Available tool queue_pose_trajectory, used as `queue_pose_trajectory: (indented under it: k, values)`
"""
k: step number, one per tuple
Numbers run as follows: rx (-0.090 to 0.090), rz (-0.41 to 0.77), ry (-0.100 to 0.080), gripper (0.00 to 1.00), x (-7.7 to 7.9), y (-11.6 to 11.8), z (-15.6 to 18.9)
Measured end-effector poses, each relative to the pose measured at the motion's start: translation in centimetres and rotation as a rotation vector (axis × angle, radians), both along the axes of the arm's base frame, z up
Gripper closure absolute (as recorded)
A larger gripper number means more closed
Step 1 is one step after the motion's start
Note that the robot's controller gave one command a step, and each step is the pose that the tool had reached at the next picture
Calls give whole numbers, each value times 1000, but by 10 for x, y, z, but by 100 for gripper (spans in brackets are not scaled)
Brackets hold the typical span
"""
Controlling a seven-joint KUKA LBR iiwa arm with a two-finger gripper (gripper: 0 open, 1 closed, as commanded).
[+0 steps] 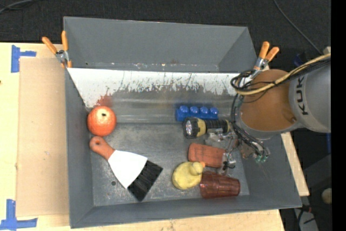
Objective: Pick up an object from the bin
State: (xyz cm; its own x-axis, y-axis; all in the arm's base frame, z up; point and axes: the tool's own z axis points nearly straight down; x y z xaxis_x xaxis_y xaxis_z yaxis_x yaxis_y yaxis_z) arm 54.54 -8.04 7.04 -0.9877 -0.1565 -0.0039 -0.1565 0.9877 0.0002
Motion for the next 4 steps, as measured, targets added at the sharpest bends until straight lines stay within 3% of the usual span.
queue_pose_trajectory:
  k: [3, 4]
  values:
    - [1, 2, 1, 100, 0, 1, 14]
    - [1, 2, 3, 100, -1, 2, 34]
